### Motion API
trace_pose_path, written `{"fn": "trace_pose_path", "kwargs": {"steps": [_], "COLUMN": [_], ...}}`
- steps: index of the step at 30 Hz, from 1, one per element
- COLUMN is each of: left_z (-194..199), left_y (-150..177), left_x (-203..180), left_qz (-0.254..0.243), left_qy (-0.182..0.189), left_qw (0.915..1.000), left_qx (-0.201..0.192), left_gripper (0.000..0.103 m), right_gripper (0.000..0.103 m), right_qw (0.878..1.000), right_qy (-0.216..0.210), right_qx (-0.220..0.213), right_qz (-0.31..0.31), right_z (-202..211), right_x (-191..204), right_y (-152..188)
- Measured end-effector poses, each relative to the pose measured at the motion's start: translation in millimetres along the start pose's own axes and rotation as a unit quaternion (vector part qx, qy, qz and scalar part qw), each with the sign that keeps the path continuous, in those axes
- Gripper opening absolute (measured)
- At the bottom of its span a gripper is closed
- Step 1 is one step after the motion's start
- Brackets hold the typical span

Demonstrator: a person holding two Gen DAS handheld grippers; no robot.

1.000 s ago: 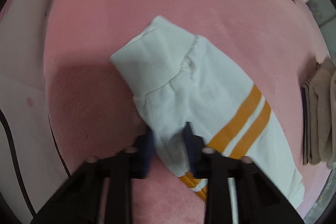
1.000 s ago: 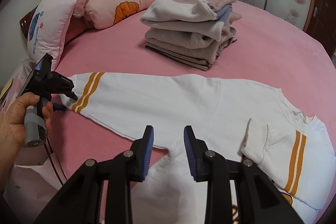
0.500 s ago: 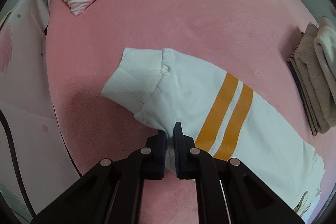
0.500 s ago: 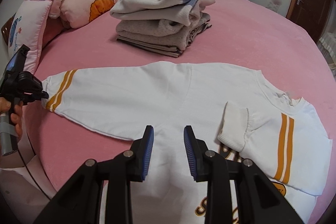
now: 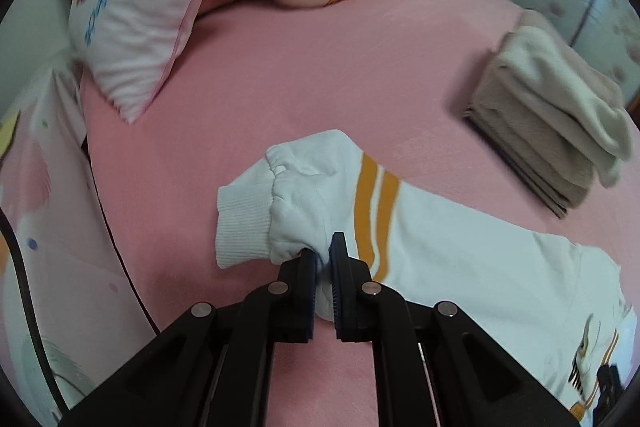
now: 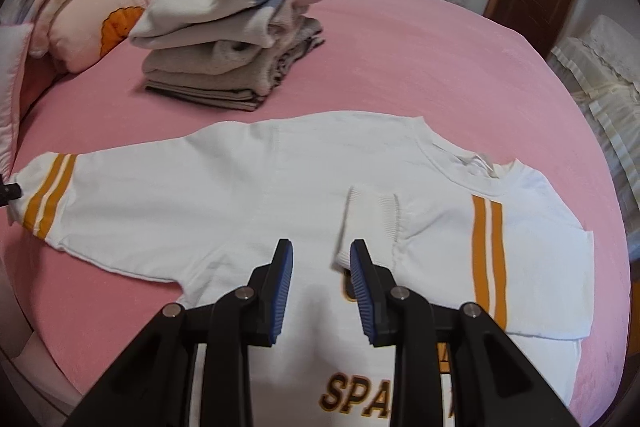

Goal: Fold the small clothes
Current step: 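Carry the cuff with the left tool across the chest and release, then lift the open left tool away from the folded sleeve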

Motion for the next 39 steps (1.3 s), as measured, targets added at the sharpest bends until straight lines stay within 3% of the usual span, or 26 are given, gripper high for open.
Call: {"fn": "trace_pose_path", "kwargs": {"steps": [8,16,21,26,29,32,35,39], "left_z": [71,136,134,93,61,41,35,36], "left_y": [17,74,115,168,203,230,242,244], "left_x": [-76,-180,-236,-289,-313,-319,-316,-300], "left_qz": [-0.097,-0.196,-0.217,-0.234,-0.269,-0.301,-0.319,-0.315], "left_qy": [0.069,0.184,0.255,0.308,0.309,0.297,0.301,0.342], "left_qw": [0.9907,0.9583,0.9394,0.9219,0.9116,0.9052,0.8977,0.8836], "left_qx": [-0.066,-0.096,-0.075,-0.019,0.03,0.047,0.044,0.059], "left_gripper": [0.004,0.004,0.004,0.004,0.005,0.007,0.024,0.055], "right_gripper": [0.03,0.03,0.03,0.03,0.03,0.03,0.03,0.03], "right_qw": [1.0,0.999,0.996,0.994,0.993,0.993,0.992,0.991], "right_qy": [0.004,0.012,0.001,0.005,0.006,0.008,-0.002,-0.035], "right_qx": [0.005,-0.003,-0.018,-0.017,0.002,0.011,0.011,0.003], "right_qz": [-0.027,-0.053,-0.085,-0.108,-0.117,-0.121,-0.126,-0.126], "right_z": [-1,7,12,3,-12,-20,-25,-25], "right_x": [-26,-72,-119,-162,-186,-203,-214,-214], "right_y": [5,21,37,61,76,85,91,86]}}
Point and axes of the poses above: each gripper's, at about its wrist camera, not at the fingertips, and z roughly against the way its jaws point, x to its left, y to its underside, the point moved 1 cm from there along -z, roughly the way its jaws point, and after that the axes turned 7 degrees about y, right-handed, at the moved point
